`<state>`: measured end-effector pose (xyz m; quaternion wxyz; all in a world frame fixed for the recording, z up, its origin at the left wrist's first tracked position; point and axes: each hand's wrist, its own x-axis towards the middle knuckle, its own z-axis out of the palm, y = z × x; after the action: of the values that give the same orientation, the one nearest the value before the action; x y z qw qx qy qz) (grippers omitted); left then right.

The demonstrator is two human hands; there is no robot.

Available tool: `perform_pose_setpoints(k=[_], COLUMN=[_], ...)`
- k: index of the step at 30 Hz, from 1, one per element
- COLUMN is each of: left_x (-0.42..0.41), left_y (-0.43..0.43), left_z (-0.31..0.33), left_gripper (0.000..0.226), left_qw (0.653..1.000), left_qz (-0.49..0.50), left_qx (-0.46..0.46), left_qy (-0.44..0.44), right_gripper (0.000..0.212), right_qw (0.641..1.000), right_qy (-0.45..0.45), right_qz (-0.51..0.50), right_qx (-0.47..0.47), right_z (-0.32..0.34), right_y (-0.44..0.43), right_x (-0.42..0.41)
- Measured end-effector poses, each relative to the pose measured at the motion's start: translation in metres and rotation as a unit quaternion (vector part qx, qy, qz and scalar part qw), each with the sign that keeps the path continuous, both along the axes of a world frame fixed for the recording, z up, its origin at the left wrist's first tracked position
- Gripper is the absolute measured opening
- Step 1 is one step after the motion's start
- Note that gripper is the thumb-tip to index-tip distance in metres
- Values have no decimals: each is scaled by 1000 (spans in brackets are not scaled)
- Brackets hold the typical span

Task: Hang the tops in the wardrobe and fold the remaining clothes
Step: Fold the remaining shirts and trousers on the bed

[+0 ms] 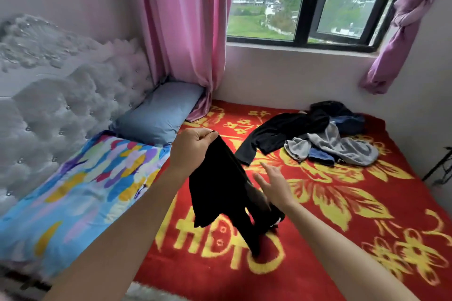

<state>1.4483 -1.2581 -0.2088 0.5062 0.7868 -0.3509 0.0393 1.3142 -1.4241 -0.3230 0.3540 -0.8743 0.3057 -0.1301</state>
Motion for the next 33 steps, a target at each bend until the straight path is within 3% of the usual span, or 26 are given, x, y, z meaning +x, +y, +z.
perform_pose_setpoints(k=[2,4,10,12,14,17,19,22,26,30,33], left_x=[10,20,57,72,88,125,148,165,178,187,192], left_y=[-10,-18,-38,-41,-38,-22,-8,8,15,7,2], left_z=[-11,-20,-21,-12,-4,-3,-7,-18,-28,-23,-17], left_gripper=[19,21,28,30,35,41,43,43,27,17,15], left_qw=[999,998,992,992,991,987,982,975,965,952,936], left_qz=[20,41,74,80,95,130,158,172,141,83,32], left_qx=[13,27,79,61,37,22,29,41,-20,-101,-161], left_qy=[29,50,64,81,90,95,100,135,220,279,311], right_gripper=[92,95,84,62,9,39,43,39,23,25,16], right_qw=[995,989,988,992,993,989,989,997,995,996,995], right_qy=[-16,-24,-31,-19,-33,-73,-87,-40,12,-24,-69], right_qz=[87,135,110,73,12,-27,-25,34,104,84,66], right_qx=[41,61,102,99,113,125,116,61,3,-27,-9], right_z=[-7,-10,-11,-8,-1,21,46,93,153,199,219], right_y=[17,37,84,88,76,45,25,10,10,13,9], right_x=[13,26,79,97,109,122,130,144,160,174,183])
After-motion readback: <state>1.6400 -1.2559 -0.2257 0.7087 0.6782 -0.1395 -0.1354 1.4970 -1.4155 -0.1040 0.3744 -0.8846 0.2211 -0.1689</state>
